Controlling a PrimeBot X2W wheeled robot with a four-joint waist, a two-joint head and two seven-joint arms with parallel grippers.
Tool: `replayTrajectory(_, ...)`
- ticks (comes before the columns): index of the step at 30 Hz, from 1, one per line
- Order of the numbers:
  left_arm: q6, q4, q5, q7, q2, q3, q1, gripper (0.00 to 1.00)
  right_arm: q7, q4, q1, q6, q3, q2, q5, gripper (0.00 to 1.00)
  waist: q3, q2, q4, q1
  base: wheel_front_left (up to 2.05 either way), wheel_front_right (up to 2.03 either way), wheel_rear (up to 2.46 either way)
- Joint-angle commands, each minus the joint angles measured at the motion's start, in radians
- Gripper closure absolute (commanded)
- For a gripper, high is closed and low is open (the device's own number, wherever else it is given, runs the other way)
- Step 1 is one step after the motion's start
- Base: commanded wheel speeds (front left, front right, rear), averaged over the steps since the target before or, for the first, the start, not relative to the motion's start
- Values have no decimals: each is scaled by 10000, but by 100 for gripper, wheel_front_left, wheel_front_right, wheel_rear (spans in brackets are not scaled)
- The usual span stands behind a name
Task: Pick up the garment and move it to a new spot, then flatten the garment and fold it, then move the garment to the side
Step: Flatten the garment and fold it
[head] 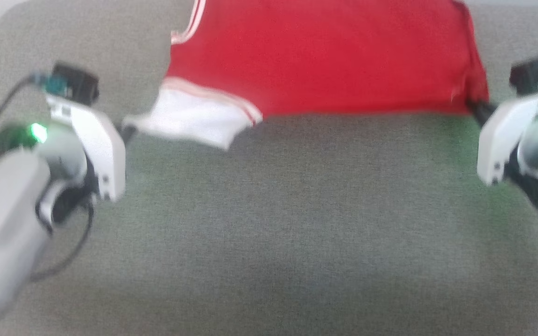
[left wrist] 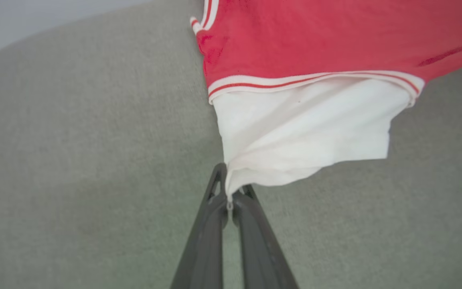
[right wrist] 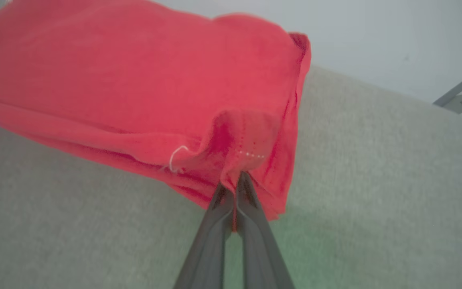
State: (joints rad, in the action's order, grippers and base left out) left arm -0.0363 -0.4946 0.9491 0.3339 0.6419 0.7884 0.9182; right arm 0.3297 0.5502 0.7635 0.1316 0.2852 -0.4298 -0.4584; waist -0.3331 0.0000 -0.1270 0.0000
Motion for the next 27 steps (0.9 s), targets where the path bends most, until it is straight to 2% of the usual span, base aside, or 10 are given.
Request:
replayTrajectory(1, 499, 789, 351, 247, 338, -73, -826, 100, 337, -727, -841, -21, -130, -188, -136, 100, 118, 0, 57, 0, 0, 0, 0)
replayTrajectory(6, 2068, 3455, 984, 1006, 1359, -85, -2818, 100, 1473, -2901, -3076, -19, -832, -424, -301, 100, 223, 0, 130, 0, 0, 0, 0)
replayTrajectory(7, 2068, 3455, 984, 1006, 1359, -85, -2818, 100, 1473, -2901, -3076, -19, -832, -424, -301, 100, 223, 0, 130, 0, 0, 0, 0)
replayTrajectory(8, 2337, 3955, 1139, 1097, 1512, -118, -3174, 100, 1779, -3369, -3538, -19, -935, -404, -440, 100, 234, 0, 143, 0, 0, 0, 0)
replayTrajectory(9, 2898, 4766, 1431, 1240, 1845, -175, -3834, 100, 2308, -4314, -4331, -19, -1212, -426, -531, 100, 248, 0, 187, 0, 0, 0, 0)
replayTrajectory(13, 3791, 6107, 1744, 1471, 2403, -137, -4926, 100, 3399, -5951, -5764, -18, -1605, -515, -845, 100, 229, 0, 291, 0, 0, 0, 0)
replayTrajectory(19, 4710, 7321, 2146, 1764, 2944, -24, -6017, 100, 4674, -7567, -7333, -16, -1985, -735, -1480, 100, 226, 0, 430, 0, 0, 0, 0)
replayTrajectory(27, 5620, 8311, 2515, 2346, 3417, 109, -6721, 100, 5846, -8606, -8283, -16, -2447, -687, -2010, 100, 215, 0, 610, 0, 0, 0, 0)
